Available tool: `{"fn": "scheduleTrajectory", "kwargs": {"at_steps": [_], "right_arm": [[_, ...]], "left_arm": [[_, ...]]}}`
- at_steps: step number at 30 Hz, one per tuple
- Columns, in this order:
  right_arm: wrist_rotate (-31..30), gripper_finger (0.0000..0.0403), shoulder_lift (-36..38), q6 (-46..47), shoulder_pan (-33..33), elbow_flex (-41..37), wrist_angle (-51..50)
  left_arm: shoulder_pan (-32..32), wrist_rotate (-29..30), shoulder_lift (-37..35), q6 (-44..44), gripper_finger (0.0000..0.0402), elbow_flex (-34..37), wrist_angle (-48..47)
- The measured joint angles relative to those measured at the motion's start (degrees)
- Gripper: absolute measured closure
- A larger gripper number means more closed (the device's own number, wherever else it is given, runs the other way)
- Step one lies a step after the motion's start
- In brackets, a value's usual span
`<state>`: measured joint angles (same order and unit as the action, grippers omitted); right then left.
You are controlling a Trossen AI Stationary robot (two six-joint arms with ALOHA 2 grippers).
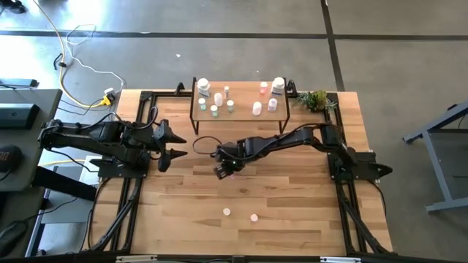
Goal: Pick and place medicine bottles onto shelf by color
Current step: Put the purple medicine bottle on the shelf
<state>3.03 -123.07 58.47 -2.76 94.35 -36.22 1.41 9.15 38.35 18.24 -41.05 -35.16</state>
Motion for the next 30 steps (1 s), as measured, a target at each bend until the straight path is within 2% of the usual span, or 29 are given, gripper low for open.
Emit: {"fn": "scheduleTrajectory", "kwargs": {"at_steps": [7,17,25,30], "right_arm": [[-6.18,0.0313,6.62,-3.27,0.0,0.06,2.79],[-13.25,0.0313,14.79,-12.32,-0.39,0.09,16.09],[-13.91,0.0313,17.44,-22.73,-0.81,0.11,28.67],[-11.18,0.0313,17.67,-28.78,-1.05,0.11,37.04]], "left_arm": [[0.0,-0.02,0.0,0.09,0.0177,-0.01,0.73],[0.02,-1.4,0.28,2.69,0.0177,-0.01,8.49],[0.07,-1.2,0.65,7.12,0.0177,-0.01,14.74],[0.07,-1.19,1.94,10.12,0.0177,-0.03,21.41]]}}
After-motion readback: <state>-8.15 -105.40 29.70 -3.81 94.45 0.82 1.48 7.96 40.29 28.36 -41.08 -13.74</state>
